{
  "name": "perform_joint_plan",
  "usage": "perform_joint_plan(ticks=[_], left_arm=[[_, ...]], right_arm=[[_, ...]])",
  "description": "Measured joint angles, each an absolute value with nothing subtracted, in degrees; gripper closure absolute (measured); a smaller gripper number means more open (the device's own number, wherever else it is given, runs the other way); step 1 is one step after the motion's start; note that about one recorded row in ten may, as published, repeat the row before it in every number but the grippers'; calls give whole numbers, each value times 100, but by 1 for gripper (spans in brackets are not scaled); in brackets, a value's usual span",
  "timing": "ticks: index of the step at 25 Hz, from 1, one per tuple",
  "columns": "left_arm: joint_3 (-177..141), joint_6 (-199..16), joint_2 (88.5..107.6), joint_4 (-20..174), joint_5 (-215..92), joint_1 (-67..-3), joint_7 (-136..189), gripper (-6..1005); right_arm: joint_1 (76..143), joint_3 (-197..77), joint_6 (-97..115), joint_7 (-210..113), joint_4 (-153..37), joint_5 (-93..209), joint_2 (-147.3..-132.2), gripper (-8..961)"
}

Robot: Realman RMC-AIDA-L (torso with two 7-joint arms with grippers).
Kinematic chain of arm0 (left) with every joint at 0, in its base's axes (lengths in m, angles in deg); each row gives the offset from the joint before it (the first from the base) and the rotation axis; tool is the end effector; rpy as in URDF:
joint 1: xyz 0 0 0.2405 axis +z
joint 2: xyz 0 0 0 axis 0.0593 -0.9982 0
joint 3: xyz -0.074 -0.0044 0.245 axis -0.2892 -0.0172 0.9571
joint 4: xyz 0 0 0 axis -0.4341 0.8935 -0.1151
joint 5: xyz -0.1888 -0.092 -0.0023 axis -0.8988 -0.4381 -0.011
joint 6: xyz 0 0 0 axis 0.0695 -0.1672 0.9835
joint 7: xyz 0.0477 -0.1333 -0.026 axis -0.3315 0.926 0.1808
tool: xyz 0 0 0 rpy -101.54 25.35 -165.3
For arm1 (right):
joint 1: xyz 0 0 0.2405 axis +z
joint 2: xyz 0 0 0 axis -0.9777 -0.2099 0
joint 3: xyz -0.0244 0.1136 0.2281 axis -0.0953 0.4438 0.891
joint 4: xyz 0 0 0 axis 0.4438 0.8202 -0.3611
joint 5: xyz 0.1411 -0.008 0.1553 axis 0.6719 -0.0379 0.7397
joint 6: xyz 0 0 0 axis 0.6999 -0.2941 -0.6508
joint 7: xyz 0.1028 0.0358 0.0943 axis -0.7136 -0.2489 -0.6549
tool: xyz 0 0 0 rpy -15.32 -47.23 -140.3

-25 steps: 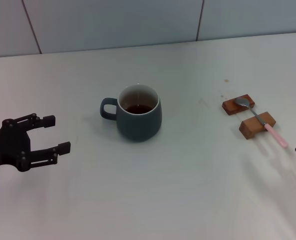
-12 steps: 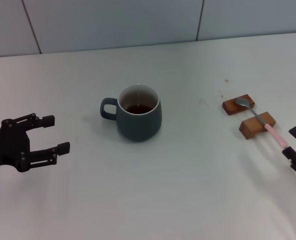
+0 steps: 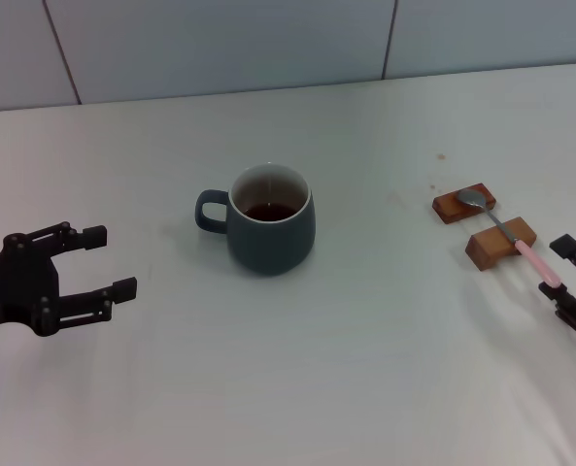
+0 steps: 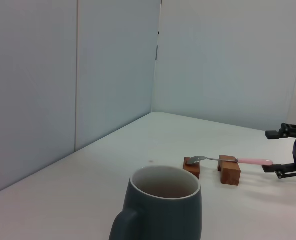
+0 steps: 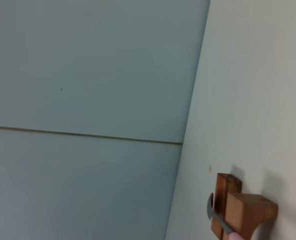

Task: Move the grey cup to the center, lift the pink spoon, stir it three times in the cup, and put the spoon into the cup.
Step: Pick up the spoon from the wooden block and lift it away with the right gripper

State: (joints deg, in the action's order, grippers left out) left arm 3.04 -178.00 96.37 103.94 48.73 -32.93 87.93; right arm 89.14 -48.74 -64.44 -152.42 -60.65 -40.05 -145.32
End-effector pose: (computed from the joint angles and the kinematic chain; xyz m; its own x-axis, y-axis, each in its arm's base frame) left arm -0.3034 0.3129 0.0312 0.8459 0.1923 0.4975 0.3554 -0.8987 -0.2569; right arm 0.3881 0.2134 -0.0107 -0.5527 -0.3765 -0.7435 -0.8171 0.0689 0.5724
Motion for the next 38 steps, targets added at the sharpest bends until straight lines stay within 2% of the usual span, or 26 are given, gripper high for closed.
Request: perform_joint_plan(ticks=[21,35,38], left_arm=[[296,-17772,9671,10394,4786,-3267,8732,184],[295,-17782,9671,10394,4773,-3267,8732,184],[295,-17790,9671,10394,4771,-3267,8732,184]], right_arm=[[9251,-4901,-6223,-15312,-6065,-4149,-14464,267],[9257,-4900,-5964,-15483,-6062,-4154,-14509,273],[9268,-4901,-5984,-15463,-6064,-4154,-14511,409]])
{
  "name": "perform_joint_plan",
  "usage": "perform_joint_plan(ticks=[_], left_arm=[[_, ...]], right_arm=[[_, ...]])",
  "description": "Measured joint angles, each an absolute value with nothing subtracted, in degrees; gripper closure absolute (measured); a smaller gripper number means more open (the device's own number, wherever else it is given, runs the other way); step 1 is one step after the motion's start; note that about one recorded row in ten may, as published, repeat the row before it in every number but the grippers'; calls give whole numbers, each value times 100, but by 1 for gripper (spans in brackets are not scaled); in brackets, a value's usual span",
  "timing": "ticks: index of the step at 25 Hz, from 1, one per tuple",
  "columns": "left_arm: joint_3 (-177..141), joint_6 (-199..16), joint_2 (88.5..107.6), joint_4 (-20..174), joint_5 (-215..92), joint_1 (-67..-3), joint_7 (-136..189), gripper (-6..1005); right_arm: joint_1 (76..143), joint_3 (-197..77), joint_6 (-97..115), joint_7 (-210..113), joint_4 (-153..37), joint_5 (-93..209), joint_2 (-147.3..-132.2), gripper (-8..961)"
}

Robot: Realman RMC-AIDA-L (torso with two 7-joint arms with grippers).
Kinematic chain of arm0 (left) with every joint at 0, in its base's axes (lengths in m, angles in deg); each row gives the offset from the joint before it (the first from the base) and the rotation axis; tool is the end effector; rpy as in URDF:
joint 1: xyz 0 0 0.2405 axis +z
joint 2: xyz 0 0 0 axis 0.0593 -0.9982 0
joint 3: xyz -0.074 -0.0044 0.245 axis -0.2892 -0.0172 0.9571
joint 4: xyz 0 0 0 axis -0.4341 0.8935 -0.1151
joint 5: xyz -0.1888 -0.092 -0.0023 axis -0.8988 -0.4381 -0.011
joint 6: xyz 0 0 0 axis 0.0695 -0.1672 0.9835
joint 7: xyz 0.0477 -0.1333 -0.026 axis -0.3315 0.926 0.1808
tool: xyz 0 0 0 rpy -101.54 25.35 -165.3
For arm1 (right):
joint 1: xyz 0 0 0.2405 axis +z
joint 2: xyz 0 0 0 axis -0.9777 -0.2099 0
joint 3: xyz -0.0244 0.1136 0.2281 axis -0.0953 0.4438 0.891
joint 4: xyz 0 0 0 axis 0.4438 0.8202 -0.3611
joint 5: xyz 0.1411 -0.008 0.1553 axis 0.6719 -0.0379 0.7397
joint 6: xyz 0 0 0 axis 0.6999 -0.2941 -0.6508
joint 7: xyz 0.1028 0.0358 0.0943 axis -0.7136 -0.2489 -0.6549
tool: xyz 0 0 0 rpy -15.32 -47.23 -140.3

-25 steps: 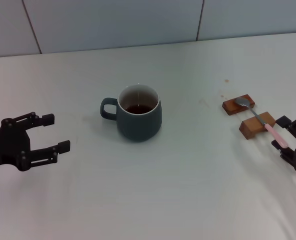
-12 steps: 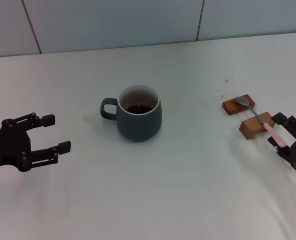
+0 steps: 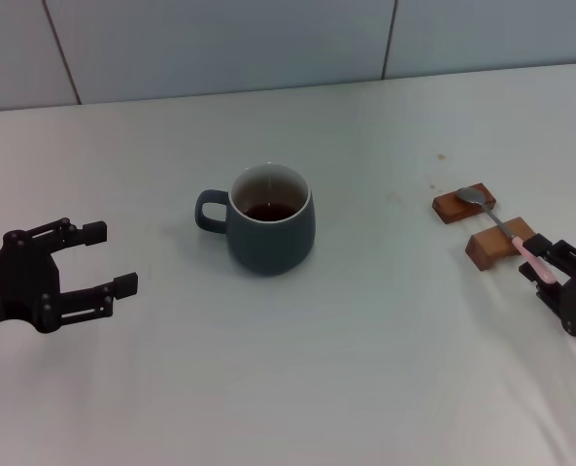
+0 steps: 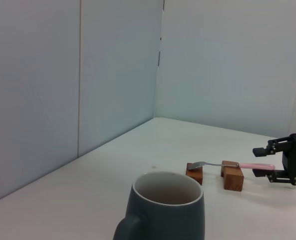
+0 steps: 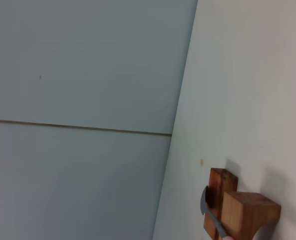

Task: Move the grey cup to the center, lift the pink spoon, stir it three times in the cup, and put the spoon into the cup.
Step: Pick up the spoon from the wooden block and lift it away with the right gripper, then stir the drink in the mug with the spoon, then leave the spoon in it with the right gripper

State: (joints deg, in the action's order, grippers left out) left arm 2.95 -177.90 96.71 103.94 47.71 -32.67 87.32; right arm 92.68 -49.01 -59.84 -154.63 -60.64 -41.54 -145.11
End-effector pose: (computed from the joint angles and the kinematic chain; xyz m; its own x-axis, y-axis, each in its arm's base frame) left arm -0.3025 0.3127 0.0304 0.8403 0.1809 0.5111 0.3556 -0.8955 -0.2676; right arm 0.3848 0.2363 -0.0166 -0.5520 -0.4111 -0.7255 -0.8199 0.1088 0.5621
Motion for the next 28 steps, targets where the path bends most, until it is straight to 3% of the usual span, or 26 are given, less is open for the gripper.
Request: perform_joint_plan(ticks=[2,13,19,28], left_arm=[[295,-17795,9671,10394,4770,-3267,8732,184],[295,-17810,9671,10394,4769,-3266,8725,185],[298,-17810,9717,10394,4769,-3254,8718,185],[329,-17826,9802,10394,4770,-3296,8766,185]], right_arm=[[9265,-4901,-5996,-15446,-6065,-4154,-14512,500],[9247,-4784,-6485,-14508,-6105,-4096,-14533,749],[9302,-4224,-6694,-12010,-6244,-4085,-14596,842],[9863,-3959,-8244,-10097,-7356,-4083,-14580,843]])
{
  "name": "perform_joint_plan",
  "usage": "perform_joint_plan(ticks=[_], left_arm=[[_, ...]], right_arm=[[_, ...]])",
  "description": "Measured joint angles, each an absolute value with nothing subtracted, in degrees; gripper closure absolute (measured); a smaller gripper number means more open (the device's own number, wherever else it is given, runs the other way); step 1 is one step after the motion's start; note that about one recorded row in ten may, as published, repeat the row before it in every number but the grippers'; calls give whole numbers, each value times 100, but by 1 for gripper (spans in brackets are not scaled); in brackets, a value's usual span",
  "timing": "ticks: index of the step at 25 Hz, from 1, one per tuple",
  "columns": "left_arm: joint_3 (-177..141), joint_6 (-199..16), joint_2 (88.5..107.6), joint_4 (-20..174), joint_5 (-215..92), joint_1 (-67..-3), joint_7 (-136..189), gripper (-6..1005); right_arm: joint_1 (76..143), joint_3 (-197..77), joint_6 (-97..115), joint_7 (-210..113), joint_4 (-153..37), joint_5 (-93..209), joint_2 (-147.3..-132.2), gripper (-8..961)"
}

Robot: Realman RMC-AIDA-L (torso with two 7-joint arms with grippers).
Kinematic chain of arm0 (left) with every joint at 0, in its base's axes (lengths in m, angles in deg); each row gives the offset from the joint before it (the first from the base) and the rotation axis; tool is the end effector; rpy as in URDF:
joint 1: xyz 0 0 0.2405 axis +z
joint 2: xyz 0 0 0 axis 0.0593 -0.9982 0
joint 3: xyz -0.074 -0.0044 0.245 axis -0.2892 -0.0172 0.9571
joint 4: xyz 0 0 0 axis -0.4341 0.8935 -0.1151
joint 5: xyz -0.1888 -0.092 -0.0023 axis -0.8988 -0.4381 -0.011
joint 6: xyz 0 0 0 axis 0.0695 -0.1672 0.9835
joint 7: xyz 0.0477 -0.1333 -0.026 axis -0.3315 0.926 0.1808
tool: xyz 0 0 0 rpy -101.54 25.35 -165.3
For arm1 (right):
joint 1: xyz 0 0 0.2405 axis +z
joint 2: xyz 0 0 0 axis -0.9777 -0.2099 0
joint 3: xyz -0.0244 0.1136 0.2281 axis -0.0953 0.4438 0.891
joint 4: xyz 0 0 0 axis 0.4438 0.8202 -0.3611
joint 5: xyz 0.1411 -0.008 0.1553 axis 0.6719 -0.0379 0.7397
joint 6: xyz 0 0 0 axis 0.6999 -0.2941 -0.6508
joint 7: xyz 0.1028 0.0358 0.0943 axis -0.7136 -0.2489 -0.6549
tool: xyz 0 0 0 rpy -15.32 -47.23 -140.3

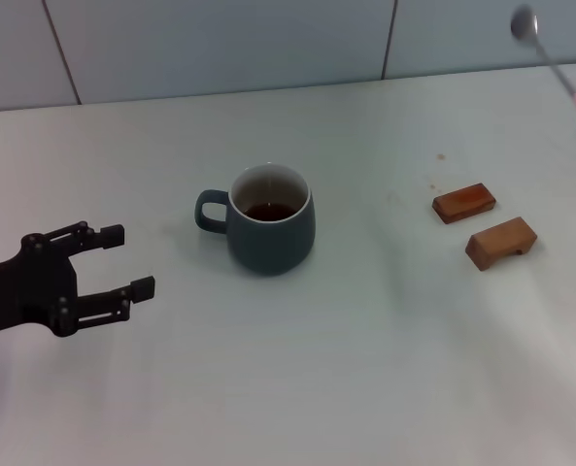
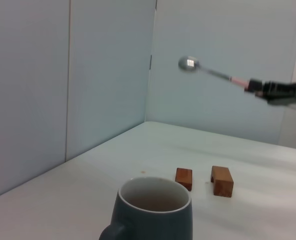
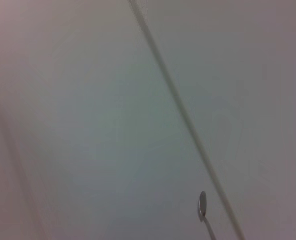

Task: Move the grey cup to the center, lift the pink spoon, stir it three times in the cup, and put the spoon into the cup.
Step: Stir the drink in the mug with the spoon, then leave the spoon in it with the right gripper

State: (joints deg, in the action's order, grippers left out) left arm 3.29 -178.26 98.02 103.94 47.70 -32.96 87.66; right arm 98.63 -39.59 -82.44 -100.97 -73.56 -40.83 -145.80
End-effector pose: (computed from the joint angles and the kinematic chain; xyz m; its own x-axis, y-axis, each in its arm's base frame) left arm -0.2958 0.3109 0.0203 0.8292 0.1870 0.5267 0.3559 -0.9033 -0.2396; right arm 0.3405 0.2631 0.0560 0.4071 0.0493 -0.9120 -0.7843 -0.4928 -0.3768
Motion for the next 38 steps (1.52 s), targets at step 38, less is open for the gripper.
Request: perform_joint_plan(ticks=[38], left_arm=[[295,-17959,9884,10377,4546,-3223,8791,185]], right_arm=[[13159,-10067,-8453,-18409,-12095,-6971,-14166,814]])
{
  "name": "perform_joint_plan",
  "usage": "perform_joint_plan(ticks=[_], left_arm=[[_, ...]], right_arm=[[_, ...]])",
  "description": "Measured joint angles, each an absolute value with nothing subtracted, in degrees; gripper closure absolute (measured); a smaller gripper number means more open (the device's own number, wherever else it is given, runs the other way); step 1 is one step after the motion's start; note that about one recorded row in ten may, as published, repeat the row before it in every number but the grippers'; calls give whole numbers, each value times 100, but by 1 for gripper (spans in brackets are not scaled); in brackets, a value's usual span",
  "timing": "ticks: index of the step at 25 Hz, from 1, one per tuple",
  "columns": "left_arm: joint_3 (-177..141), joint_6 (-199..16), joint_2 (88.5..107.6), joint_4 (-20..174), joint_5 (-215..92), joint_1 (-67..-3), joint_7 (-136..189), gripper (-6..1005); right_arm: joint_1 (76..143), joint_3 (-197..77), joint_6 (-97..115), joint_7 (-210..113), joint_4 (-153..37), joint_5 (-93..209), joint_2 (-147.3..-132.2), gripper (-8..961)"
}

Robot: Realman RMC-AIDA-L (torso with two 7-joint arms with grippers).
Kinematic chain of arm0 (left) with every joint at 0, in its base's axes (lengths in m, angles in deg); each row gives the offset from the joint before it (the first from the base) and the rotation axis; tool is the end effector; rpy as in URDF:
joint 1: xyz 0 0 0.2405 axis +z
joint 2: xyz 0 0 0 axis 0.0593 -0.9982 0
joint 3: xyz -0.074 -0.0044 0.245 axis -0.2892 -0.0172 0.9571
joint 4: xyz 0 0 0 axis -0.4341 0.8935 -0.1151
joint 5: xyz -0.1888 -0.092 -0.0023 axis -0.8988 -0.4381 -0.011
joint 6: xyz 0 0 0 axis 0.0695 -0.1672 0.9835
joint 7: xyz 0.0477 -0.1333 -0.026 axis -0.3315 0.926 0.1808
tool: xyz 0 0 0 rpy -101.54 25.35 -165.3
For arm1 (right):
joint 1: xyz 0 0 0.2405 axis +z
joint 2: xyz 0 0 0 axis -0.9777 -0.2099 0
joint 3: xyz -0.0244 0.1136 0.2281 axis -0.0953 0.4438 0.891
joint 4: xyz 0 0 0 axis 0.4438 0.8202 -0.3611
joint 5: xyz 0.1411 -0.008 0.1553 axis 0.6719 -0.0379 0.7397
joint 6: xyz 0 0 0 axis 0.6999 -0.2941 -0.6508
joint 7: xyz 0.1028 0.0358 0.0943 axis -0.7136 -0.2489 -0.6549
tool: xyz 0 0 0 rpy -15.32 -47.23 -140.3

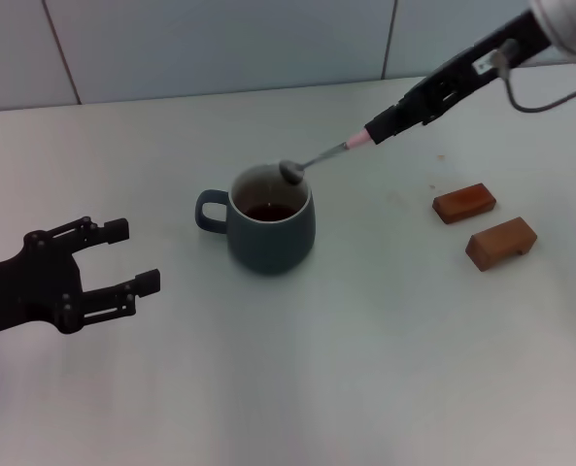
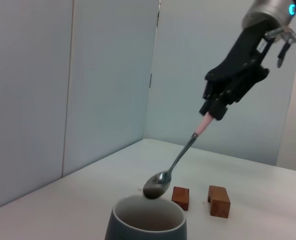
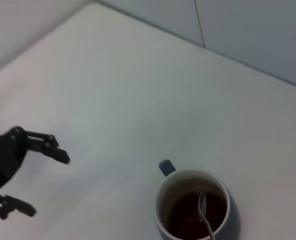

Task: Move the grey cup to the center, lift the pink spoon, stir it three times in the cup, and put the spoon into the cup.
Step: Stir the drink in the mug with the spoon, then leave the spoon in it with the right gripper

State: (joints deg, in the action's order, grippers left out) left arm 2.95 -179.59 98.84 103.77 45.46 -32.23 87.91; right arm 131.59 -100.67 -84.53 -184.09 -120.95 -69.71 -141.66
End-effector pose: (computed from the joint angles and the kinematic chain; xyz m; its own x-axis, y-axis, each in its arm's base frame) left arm -0.2918 0.3066 0.0181 0.7959 0.1856 0.5763 0.3746 -0.8988 -0.2278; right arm 0.1166 0.4079 0.0756 0.7708 -0.6354 -0.0475 -0.6265 -0.7423 -0.2375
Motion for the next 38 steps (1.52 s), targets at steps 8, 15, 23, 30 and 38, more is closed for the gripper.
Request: perform_joint_plan(ticks=[8,15,23,30,38], left_arm=[[302,-17962,9887,10367,4502,-3235,8779,184],[305,-17966,9892,10354,4497,-3222,8753,184],[312,-17968,9891,10350,4496,-3214,8735,184],[315,-17957,9919,10360,4497,-3218,8724,185],[314,-17964,9943,10385,4497,-3225,8719,184]], right_arm=[[14034,-10787,-7956,-18408,-11080,-7640,-14172,805],[14514,-11199,-7734,-18402,-10418,-7765,-14190,798],[14976,-11295,-7648,-18308,-10090,-8077,-14297,790],[15082,-11299,-7393,-18301,-10068,-8269,-14310,782],[15211,-11289,-7752,-18298,-10046,-8451,-14276,774]])
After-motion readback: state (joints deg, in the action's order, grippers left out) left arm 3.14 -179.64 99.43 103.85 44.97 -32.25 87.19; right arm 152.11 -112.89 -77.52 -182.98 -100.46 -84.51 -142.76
